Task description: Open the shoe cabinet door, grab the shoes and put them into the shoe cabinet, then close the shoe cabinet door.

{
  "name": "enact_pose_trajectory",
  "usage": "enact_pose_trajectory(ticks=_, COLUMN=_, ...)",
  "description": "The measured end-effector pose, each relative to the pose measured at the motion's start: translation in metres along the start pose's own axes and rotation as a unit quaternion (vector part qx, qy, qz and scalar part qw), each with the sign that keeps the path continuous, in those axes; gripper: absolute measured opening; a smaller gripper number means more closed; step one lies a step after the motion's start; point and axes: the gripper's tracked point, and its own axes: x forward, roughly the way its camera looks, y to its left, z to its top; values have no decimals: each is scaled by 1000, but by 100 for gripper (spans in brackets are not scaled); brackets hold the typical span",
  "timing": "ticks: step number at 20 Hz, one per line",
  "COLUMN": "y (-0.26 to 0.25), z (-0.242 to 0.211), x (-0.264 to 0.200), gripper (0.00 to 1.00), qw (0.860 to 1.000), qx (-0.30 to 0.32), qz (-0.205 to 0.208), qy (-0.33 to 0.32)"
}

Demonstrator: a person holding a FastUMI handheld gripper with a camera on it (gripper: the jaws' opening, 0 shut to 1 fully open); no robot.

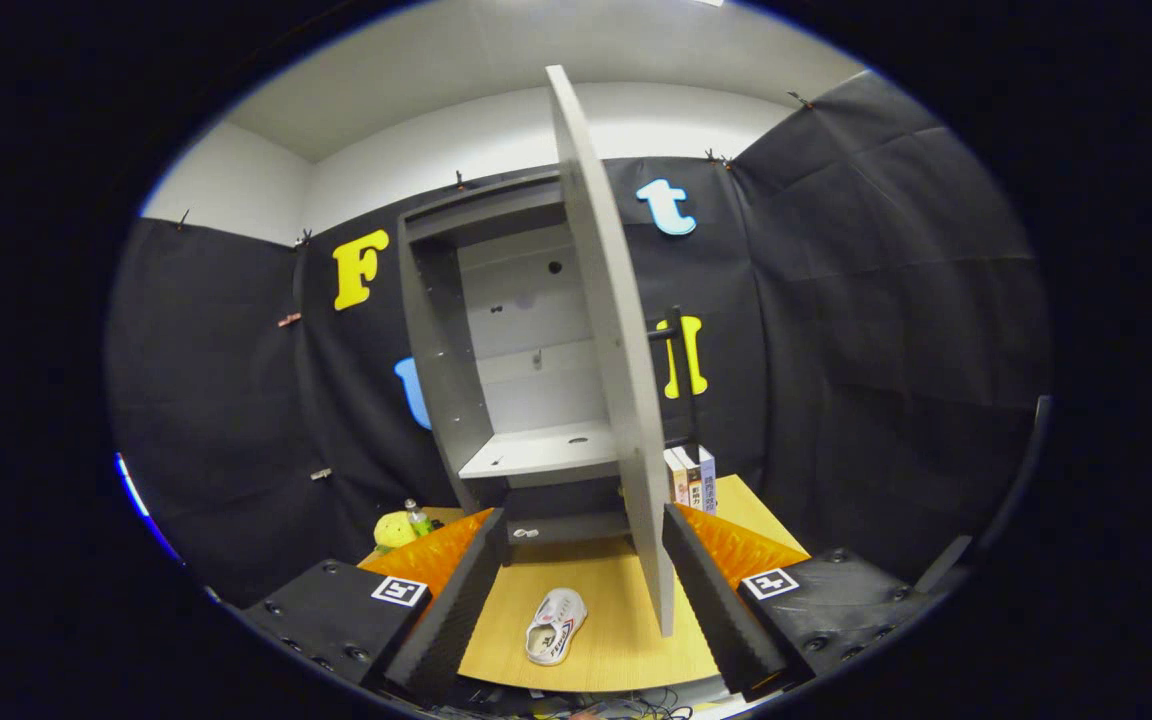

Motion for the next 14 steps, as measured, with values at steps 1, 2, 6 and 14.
enact_pose_trajectory(ticks=1, y=13, z=-7, x=2, gripper=98, qw=1000, qx=-1, qz=11, qy=11)
enact_pose_trajectory(ticks=2, y=28, z=-16, x=6, gripper=98, qw=999, qx=-3, qz=25, qy=21)
enact_pose_trajectory(ticks=6, y=71, z=-52, x=27, gripper=98, qw=996, qx=13, qz=68, qy=63)
enact_pose_trajectory(ticks=14, y=87, z=-182, x=80, gripper=98, qw=978, qx=19, qz=72, qy=194)
